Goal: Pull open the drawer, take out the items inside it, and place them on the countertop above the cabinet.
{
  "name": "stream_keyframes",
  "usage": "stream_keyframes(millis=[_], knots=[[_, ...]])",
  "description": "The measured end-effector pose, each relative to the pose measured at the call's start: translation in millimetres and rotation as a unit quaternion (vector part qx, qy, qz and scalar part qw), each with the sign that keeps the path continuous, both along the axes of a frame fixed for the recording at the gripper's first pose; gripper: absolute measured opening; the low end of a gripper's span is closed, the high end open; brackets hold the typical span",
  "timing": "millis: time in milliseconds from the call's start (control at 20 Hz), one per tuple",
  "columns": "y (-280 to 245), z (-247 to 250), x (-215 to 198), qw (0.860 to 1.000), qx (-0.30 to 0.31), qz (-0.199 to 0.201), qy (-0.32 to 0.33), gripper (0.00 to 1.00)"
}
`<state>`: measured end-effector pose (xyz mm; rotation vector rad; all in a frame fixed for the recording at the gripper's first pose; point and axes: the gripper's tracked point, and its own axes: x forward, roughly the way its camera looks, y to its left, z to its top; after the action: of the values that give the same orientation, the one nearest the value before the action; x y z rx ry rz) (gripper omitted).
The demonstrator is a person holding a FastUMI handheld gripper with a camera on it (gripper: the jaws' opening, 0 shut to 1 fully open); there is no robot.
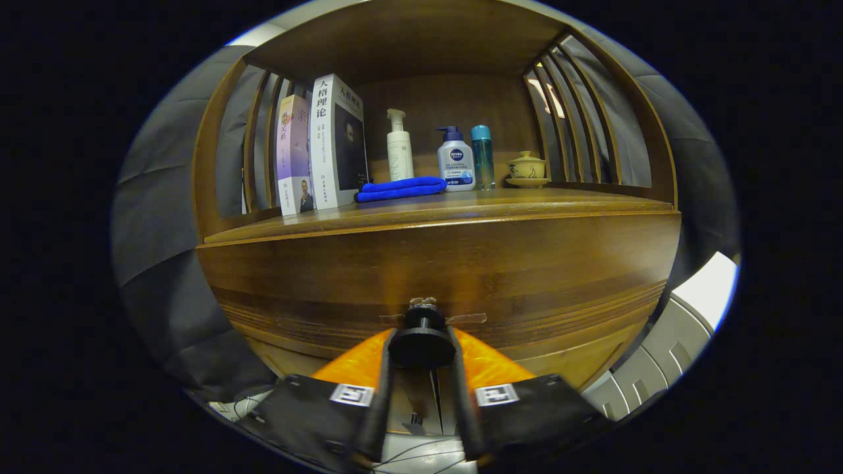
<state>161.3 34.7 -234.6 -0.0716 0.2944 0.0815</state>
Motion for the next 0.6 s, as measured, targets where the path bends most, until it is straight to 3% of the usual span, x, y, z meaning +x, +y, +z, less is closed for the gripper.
stream_keyframes(millis=[100, 200, 600], knots=[[0, 1, 1, 1.000, -0.012, 0.002, 0.002, 0.40], [1, 0, -1, 1.000, -0.007, 0.001, 0.002, 0.26], [0, 0, -9, 1.000, 0.000, 0.001, 0.015, 0.26]])
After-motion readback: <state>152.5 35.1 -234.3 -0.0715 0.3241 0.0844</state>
